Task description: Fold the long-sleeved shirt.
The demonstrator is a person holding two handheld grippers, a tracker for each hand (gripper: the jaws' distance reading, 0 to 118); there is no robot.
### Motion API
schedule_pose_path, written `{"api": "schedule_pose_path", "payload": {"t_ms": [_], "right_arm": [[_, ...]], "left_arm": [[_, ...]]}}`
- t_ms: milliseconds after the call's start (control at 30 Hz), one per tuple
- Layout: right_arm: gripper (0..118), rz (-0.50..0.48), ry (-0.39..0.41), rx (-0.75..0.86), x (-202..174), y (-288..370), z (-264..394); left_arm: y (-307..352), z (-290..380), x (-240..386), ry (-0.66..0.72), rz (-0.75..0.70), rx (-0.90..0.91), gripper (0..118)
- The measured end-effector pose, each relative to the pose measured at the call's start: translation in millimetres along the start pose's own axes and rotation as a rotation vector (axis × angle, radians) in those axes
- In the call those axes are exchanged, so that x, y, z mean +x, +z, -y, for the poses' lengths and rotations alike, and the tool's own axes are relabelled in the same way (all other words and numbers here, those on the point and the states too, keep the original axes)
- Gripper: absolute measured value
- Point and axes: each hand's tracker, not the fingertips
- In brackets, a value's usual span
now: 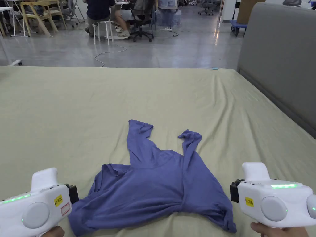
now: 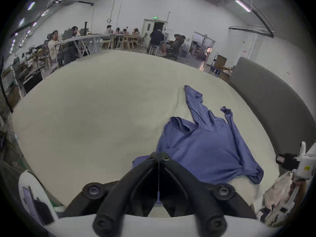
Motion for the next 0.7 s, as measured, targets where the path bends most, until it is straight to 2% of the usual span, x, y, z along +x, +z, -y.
{"api": "schedule_pose_path", "payload": {"t_ms": [67,133,167,200,233,267,300,367,433,467,533,567,600,633,667,700], "right_arm": [[0,-0.061,0.037,-0.013,-4.2,-1.6,0.6],[0,-0.055,0.035,-0.012,-6.9,-2.0,2.9],[0,-0.059,0.044,-0.015,-7.4,-2.6,4.2],[0,-0.061,0.052,-0.023,-12.4,-7.6,3.9],[0,-0.062,0.055,-0.032,-13.3,-9.7,4.6],[0,-0.065,0.057,-0.039,-13.4,-11.3,5.5],[0,-0.066,0.059,-0.043,-13.1,-12.3,6.5],[0,-0.069,0.063,-0.055,-14.5,-20.2,6.3],[0,-0.068,0.072,-0.068,-15.3,-26.7,4.8],[0,-0.057,0.085,-0.068,-19.4,-27.5,2.4],[0,-0.061,0.099,-0.079,-23.6,-35.2,-3.5],[0,-0.061,0.107,-0.084,-26.7,-40.4,-8.0],[0,-0.062,0.117,-0.091,-29.9,-47.7,-16.5],[0,-0.065,0.128,-0.091,-33.6,-53.7,-24.0],[0,-0.072,0.142,-0.094,-38.9,-60.5,-34.7],[0,-0.093,0.158,-0.093,-43.8,-66.6,-46.1]], "left_arm": [[0.4,-2.2,-3.2,0.027,0.052,0.005,0],[2.6,5.1,-6.9,0.061,0.044,0.018,2],[-0.3,7.5,-7.9,0.059,0.023,0.037,22],[-6.2,8.7,-8.4,0.051,0.009,0.042,76],[-14.8,10.0,-9.0,0.047,-0.017,0.004,111],[-19.2,16.0,-12.2,0.043,-0.024,-0.048,118],[-20.8,16.0,-14.0,0.047,-0.004,-0.006,118],[-36.2,22.2,-10.7,0.043,-0.032,-0.102,118],[-66.4,32.7,-32.6,0.043,-0.05,-0.141,117],[-75.8,36.1,-35.3,0.044,-0.055,-0.148,114],[-82.8,35.0,-25.1,0.044,-0.057,-0.173,100],[-89.1,36.5,-23.4,0.042,-0.054,-0.184,91],[-95.3,38.3,-22.6,0.037,-0.057,-0.204,60],[-98.1,40.2,-22.3,0.035,-0.054,-0.212,21],[-97.0,39.9,-18.8,0.043,-0.01,-0.213,9],[-92.4,38.9,-17.2,0.101,0.091,-0.188,9]]}}
